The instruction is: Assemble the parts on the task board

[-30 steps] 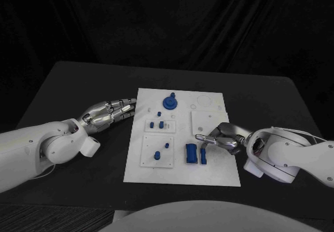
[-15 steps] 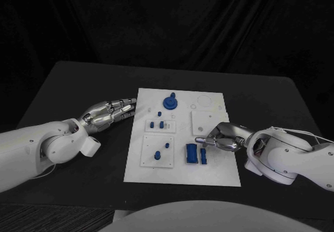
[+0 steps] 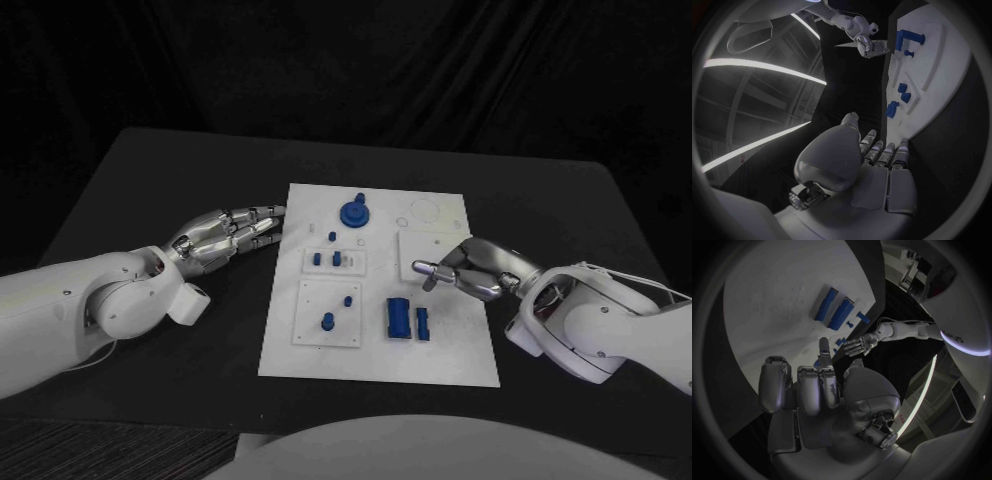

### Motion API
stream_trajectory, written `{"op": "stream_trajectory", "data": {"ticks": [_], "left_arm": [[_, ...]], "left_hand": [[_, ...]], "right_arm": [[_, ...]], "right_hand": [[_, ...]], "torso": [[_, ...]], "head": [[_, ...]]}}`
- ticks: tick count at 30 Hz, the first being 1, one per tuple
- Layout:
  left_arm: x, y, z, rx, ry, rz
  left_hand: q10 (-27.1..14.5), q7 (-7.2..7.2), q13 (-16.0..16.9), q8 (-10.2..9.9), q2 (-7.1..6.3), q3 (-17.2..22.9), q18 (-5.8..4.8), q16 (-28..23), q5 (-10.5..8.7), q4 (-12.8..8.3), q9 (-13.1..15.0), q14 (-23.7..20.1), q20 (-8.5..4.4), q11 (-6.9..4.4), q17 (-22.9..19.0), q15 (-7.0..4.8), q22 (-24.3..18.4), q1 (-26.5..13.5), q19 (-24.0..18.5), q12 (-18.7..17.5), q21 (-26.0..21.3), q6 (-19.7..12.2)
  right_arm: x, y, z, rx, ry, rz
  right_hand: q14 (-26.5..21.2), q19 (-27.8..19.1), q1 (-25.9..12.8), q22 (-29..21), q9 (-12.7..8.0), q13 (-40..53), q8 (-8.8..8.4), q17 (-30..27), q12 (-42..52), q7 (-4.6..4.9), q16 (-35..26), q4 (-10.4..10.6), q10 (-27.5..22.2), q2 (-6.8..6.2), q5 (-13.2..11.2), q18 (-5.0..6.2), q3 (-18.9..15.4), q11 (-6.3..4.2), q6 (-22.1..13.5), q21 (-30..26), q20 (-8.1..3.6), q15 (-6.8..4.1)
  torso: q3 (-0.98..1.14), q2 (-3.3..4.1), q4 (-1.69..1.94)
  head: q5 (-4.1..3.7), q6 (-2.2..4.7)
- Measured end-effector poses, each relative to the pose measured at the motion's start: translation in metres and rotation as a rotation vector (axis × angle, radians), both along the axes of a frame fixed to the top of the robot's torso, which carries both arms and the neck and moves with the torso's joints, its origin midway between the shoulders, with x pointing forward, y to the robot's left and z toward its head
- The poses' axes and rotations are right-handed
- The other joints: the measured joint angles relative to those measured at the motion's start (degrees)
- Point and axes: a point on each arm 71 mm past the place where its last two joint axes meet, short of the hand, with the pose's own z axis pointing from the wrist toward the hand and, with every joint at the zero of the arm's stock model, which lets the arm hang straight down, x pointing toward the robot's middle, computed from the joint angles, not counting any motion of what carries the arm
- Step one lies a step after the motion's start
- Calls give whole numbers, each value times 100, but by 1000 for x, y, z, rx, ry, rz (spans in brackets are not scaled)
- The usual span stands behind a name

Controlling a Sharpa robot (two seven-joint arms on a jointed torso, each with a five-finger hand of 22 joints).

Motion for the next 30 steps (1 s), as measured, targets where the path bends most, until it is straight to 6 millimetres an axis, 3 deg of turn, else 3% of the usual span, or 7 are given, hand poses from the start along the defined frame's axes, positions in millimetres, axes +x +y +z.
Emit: {"op": "stream_trajectory", "data": {"ticks": [8, 9, 13, 16, 20, 23, 30], "left_arm": [[-4, 2, 8, -37, -87, 55], [-4, 1, 10, -43, -103, 64], [-2, -6, 18, -72, -180, 93], [0, -12, 21, -81, -219, 110], [3, -16, 21, -75, -251, 137], [5, -16, 22, -68, -268, 155], [8, -17, 22, -54, -296, 177]], "left_hand": [[235, 65, 26, 197, -72, -121, 1, 0, 24, 236, 53, -19, -246, -116, -7, -294, -54, 33, -79, 45, -21, 769], [244, 61, 26, 202, -89, -138, 1, 0, 15, 253, 53, -18, -263, -125, -7, -304, -54, 15, -78, 45, -20, 815], [292, -75, 26, 202, -127, -208, 1, 0, -103, 270, 53, 14, -380, -244, -7, -437, -54, -86, -71, 45, -20, 967], [233, -155, 20, 202, -137, -208, 1, 0, -103, 271, 53, -19, -472, -360, -7, -531, -66, -76, -102, 45, -20, 1046], [159, -234, 6, 157, -197, -234, 1, 0, -103, 279, 51, -30, -605, -435, -7, -645, -102, -17, -132, 45, -31, 1006], [139, -310, 0, 106, -197, -255, 1, 0, -131, 271, 42, -59, -676, -517, -14, -693, -129, -17, -161, 45, -43, 930], [76, -370, -12, 17, -197, -294, 1, -44, -158, 279, 23, -59, -676, -580, -19, -693, -150, -17, -161, 45, -65, 766]], "right_arm": [[32, -21, 47, 373, -166, -163], [37, -25, 52, 409, -190, -185], [52, -40, 59, 527, -260, -275], [58, -46, 55, 573, -291, -318], [58, -54, 42, 599, -305, -357], [57, -58, 34, 604, -306, -377], [55, -63, 25, 608, -306, -396]], "right_hand": [[-14, -114, 428, 0, 295, -1, 328, 0, 0, -189, -334, 9, -5, 57, 846, 0, -21, -145, 400, -355, -186, -145], [-5, -280, 463, 0, 327, 0, 347, -241, 0, -186, -525, 9, -5, 51, 935, 8, -21, -145, 357, -710, -190, -154], [-346, -1301, 521, -132, 392, 17, 351, -2641, -1647, -140, -2253, 25, -30, -10, 1194, 469, -37, -139, 117, -3201, -89, -65], [-1259, -2109, 646, -1176, 276, -1913, 181, -4776, -4839, 94, -4679, 2, -1193, -133, 1274, 590, -60, 101, -179, -5162, 162, 222], [-2319, -2857, 859, -2903, -112, -3937, -108, -6057, -7139, 532, -7233, 1, -2692, -346, 1327, 589, -60, 776, -651, -7078, 870, 966], [-2838, -3360, 977, -3875, -466, -5302, -310, -6703, -7781, 356, -8125, 4, -3161, -465, 1327, 589, 10, 1146, -983, -7442, 1226, 1345], [-3087, -4029, 855, -4926, -886, -6574, -322, -7116, -7816, 245, -8476, 17, -3376, -708, 1327, 589, 389, 1220, -1154, -7457, 1409, 1457]], "torso": [[38, -120, -23], [52, -139, -31], [92, -184, -48], [111, -204, -62], [124, -211, -76], [124, -221, -79], [124, -238, -71]], "head": [[-18, 0], [-18, 0], [-30, 0], [-51, 0], [-64, 0], [-81, 0], [-109, 0]]}}
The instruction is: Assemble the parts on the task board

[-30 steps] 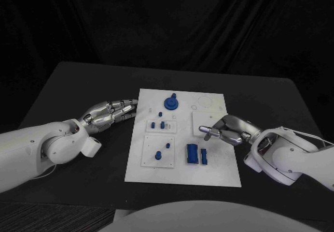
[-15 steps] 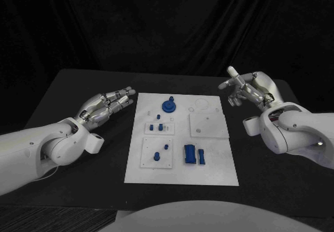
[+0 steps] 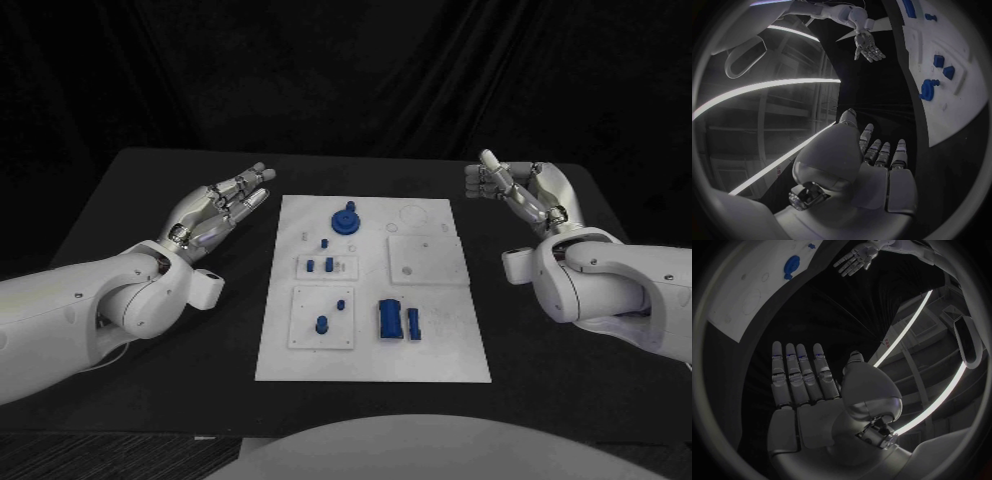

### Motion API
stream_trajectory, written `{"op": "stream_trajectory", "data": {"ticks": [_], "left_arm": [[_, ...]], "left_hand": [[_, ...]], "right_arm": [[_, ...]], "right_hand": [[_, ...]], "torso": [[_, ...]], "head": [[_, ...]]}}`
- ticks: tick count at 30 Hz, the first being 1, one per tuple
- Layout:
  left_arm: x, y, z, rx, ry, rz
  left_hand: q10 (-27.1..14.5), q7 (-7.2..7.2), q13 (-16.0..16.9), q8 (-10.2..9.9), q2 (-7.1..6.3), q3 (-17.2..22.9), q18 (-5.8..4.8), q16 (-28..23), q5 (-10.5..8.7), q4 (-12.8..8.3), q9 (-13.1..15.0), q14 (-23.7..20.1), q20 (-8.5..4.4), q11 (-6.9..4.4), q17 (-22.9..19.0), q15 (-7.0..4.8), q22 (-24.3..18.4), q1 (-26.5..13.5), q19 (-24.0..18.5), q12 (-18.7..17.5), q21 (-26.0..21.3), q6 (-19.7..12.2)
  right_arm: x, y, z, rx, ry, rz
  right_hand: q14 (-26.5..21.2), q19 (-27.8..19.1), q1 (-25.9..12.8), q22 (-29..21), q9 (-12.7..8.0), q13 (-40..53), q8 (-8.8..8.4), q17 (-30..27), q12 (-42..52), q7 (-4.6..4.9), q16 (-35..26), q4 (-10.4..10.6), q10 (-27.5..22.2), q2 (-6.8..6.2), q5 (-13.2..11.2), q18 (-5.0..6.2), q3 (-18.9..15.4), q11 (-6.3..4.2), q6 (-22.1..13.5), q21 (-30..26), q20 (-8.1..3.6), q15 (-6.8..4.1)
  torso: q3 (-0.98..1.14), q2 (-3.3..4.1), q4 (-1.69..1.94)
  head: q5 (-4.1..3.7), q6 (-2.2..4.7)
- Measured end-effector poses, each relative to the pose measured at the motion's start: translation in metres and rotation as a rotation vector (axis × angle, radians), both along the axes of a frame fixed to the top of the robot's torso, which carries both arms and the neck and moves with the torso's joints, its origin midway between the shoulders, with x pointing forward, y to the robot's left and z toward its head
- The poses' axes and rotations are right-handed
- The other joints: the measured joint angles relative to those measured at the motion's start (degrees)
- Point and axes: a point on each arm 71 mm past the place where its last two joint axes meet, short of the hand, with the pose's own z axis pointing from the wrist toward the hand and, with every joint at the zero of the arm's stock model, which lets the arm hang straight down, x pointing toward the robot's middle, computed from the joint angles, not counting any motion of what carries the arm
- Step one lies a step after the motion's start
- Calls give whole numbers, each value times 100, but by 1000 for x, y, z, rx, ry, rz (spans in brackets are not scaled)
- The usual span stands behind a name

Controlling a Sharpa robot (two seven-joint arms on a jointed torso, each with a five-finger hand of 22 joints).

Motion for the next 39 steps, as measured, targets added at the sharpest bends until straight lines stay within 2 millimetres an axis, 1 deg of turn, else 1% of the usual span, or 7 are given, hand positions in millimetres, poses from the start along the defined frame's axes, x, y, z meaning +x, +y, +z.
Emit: {"op": "stream_trajectory", "data": {"ticks": [7, 9, 13, 16, 22, 32, 39], "left_arm": [[0, 0, 0, 26, -24, -3], [0, 1, -1, 28, -22, -3], [1, 0, 0, 25, -20, 3], [2, -6, 0, 16, -19, 11], [5, -26, 4, -18, -17, 67], [9, -59, 8, -74, 43, 279], [9, -64, 4, -72, 110, 420]], "left_hand": [[-2, -12, 1, -12, -22, 0, 0, 0, -22, 0, 0, 0, 0, -2, -5, 0, -11, -22, 0, 0, -23, -12], [-61, -93, -12, -120, -97, 60, 0, 0, -170, -60, -49, -5, -53, -61, -5, -48, -41, -455, -54, -30, -56, -158], [-185, -262, -43, -336, -271, 276, -97, -24, -538, -306, -155, -31, -198, -184, -17, -195, -109, -1693, -116, -42, -118, -515], [-233, -333, -51, -431, -384, 424, -141, -24, -778, -454, -203, -36, -292, -232, -20, -243, -140, -2494, -143, -68, -133, -748], [-262, -405, -60, -499, -573, 669, -317, -24, -1169, -699, -247, -41, -431, -261, -25, -287, -164, -3800, -163, -68, -156, -1124], [-284, -446, -67, -547, -991, 1010, -674, -44, -1664, -1056, -264, -41, -859, -283, -26, -287, -178, -5465, -185, -67, -156, -1602], [-284, -450, -67, -548, -1178, 1330, -829, -44, -1897, -1337, -268, -61, -951, -283, -25, -307, -178, -6234, -174, -67, -156, -1802]], "right_arm": [[-1, -1, -2, -3, -8, 1], [-1, -1, -2, -3, -7, 1], [5, 6, 0, 10, -15, 7], [13, 21, 1, 40, -18, 21], [36, 70, 1, 159, 10, 49], [50, 113, -9, 314, 135, 49], [51, 112, -13, 335, 177, 36]], "right_hand": [[-104, -441, -85, -394, -130, -347, -7, -11, 69, -31, -8, -3, -46, -85, -56, -4, 157, 21, -37, -8, 24, 30], [-1707, -1651, -1770, -1067, -462, -794, -339, -315, -301, -485, -336, -525, -1576, -266, -709, -233, 742, -323, -1731, -316, -482, -278], [-3659, -3128, -3982, -1876, -515, -913, -384, -367, -1016, -576, -378, -1191, -3444, -753, -1513, -868, 1407, -1056, -3849, -355, -1106, -939], [-4372, -3659, -4777, -2424, -519, -915, -384, -370, -1148, -579, -378, -1641, -4124, -763, -2052, -903, 1954, -1150, -4619, -355, -1597, -1000], [-5264, -4345, -5764, -2557, -523, -915, -384, -370, -1149, -580, -378, -1675, -4982, -765, -2172, -902, 2033, -1162, -5579, -355, -1635, -1004], [-5285, -4344, -5804, -2560, -522, -914, -384, -370, -1149, -581, -378, -1675, -5003, -770, -2172, -902, 2033, -1158, -5616, -355, -1634, -1004], [-5284, -4344, -5804, -2559, -522, -914, -384, -370, -1148, -581, -378, -1675, -5003, -770, -2172, -902, 2033, -1158, -5616, -355, -1634, -1004]], "torso": [[-1, 14, 2], [-2, 14, 2], [3, 3, -7], [18, -30, -34], [89, -168, -147], [262, -531, -447], [338, -681, -571]], "head": [[-9, 0], [-4, 0], [-4, 47], [27, 140], [126, 501], [340, 1300], [411, 1535]]}}
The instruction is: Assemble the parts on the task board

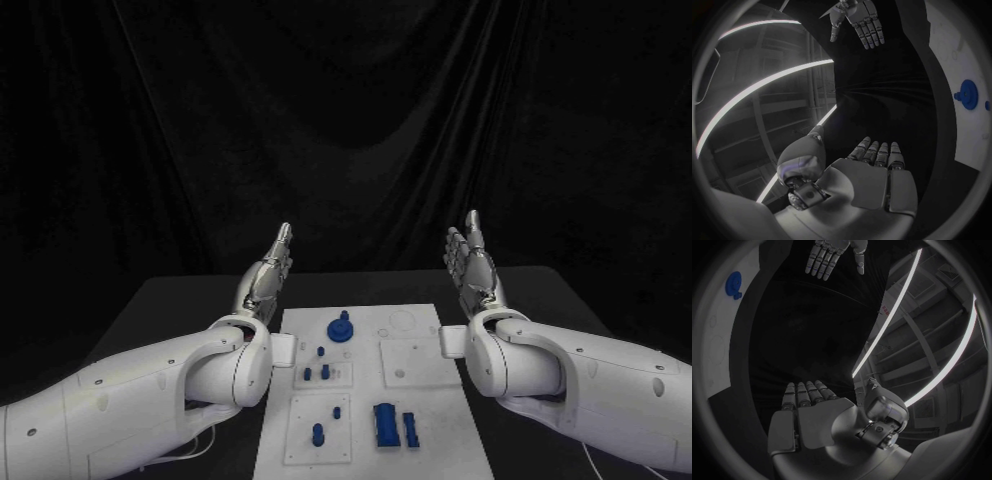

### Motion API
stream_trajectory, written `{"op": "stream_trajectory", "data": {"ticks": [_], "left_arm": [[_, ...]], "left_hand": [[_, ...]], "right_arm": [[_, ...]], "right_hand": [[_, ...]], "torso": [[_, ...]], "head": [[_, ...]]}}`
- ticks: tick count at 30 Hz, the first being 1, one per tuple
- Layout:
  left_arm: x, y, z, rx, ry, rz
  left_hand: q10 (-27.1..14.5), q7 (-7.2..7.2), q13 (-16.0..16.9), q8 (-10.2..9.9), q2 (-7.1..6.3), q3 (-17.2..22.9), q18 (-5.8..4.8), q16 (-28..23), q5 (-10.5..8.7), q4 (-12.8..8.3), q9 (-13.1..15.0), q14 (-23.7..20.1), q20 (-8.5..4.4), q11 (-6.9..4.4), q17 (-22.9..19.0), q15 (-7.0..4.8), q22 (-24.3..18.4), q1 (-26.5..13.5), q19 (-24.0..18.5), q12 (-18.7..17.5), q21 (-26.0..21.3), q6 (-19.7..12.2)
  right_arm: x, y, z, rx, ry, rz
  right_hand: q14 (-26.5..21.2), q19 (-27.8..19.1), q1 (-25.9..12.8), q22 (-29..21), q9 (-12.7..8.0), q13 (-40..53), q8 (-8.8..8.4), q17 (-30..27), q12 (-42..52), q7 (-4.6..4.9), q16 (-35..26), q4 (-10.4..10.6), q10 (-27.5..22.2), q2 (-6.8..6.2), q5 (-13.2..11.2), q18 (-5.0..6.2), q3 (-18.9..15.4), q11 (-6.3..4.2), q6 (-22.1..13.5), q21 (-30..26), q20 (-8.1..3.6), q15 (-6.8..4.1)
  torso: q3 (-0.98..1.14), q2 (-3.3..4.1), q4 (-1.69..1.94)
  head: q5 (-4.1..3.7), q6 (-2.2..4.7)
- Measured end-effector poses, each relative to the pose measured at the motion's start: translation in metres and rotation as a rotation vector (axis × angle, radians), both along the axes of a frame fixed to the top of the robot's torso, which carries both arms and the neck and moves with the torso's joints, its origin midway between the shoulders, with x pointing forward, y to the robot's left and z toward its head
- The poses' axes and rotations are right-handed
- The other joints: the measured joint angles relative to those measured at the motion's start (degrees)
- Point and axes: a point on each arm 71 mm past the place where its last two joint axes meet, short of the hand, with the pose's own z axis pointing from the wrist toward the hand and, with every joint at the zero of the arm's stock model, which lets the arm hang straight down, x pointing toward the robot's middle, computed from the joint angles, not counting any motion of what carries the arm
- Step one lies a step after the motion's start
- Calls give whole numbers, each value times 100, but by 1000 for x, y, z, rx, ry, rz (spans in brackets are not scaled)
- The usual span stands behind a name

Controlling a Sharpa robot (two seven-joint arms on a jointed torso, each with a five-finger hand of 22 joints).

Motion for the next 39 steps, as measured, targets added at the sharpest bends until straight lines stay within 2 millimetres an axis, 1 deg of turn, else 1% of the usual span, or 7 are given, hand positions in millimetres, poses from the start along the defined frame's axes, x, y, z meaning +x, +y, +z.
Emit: {"op": "stream_trajectory", "data": {"ticks": [6, 10, 15, 23, 25, 28, 39], "left_arm": [[0, 3, -3, 9, 39, 61], [0, 4, -4, 11, 52, 79], [0, 5, -5, 13, 61, 92], [0, 6, -5, 14, 68, 101], [0, 6, -5, 14, 69, 102], [0, 6, -6, 15, 70, 104], [0, 6, -6, 14, 73, 106]], "left_hand": [[-9, 0, 0, 0, -56, 94, -25, 0, -174, -213, 0, 0, -11, -9, 1, 0, 0, -514, -11, 0, 0, -147], [-16, 1, 1, 0, -72, 118, -25, 0, -409, -268, 0, 0, -32, -15, 2, 0, 0, -787, 10, 0, 0, -392], [-16, -1, 1, 0, -82, 134, -25, 0, -565, -284, 1, 0, -52, -15, 2, 1, 1, -1069, -11, 0, 0, -542], [-16, 0, 2, 0, -96, 133, -27, 0, -642, -315, 2, 0, -52, -15, 2, 1, 1, -1391, -11, 0, 1, -613], [-16, 0, 3, 0, -92, 134, -114, 0, -673, -315, 2, 0, -52, -15, 0, 1, 1, -1694, -11, 0, 1, -674], [-16, 0, 3, 0, -90, 134, -113, 0, -673, -315, 2, 0, -52, -15, -1, 1, -2, -2259, -11, 0, 1, -674], [-15, 0, 4, 0, -91, 133, -113, 0, -673, -315, 3, 0, -52, -14, -2, 1, -3, -2291, -11, 0, 1, -674]], "right_arm": [[0, 0, -1, 8, 17, -2], [0, 0, -2, 10, 22, -2], [0, 0, -2, 12, 26, -2], [0, 0, -2, 14, 30, -2], [0, 0, -2, 14, 30, -2], [0, 0, -2, 15, 31, -2], [0, 0, -2, 15, 32, -2]], "right_hand": [[0, 0, 0, 1, 1, 0, 0, 0, 0, 0, 0, 0, 0, 0, 0, 0, 0, 0, 0, 0, 0, 0], [0, 0, 0, 1, 2, 0, 0, 1, 0, 0, 0, 0, 0, 0, 0, 0, 0, 0, 0, 0, 0, 0], [0, 0, 1, 2, 3, 1, 0, 1, 1, 0, 0, 0, 0, 0, 0, 1, 0, 0, 0, 0, 0, 0], [0, 0, 1, 2, 2, 1, 0, 1, 1, 0, 0, 0, 0, 0, 0, 1, 0, 0, 0, 0, 0, 0], [0, 0, 1, 2, 1, 1, 0, 1, 1, 0, 0, 0, 0, 0, 0, 1, 0, 0, 0, 0, 0, 0], [0, 0, 1, 2, 0, 1, 0, 1, 1, 0, 0, 0, 0, 0, 1, 1, 0, 0, 0, 0, 0, 0], [0, 1, 1, 3, -1, 1, 0, 2, 2, 0, 0, 0, 1, 0, 1, 2, 0, 0, 0, 0, 0, 0]], "torso": [[17, -37, -32], [20, -44, -37], [21, -47, -41], [23, -48, -41], [23, -48, -42], [23, -49, -42], [23, -49, -42]], "head": [[7, 25], [7, 27], [7, 27], [8, 27], [8, 27], [8, 27], [8, 27]]}}
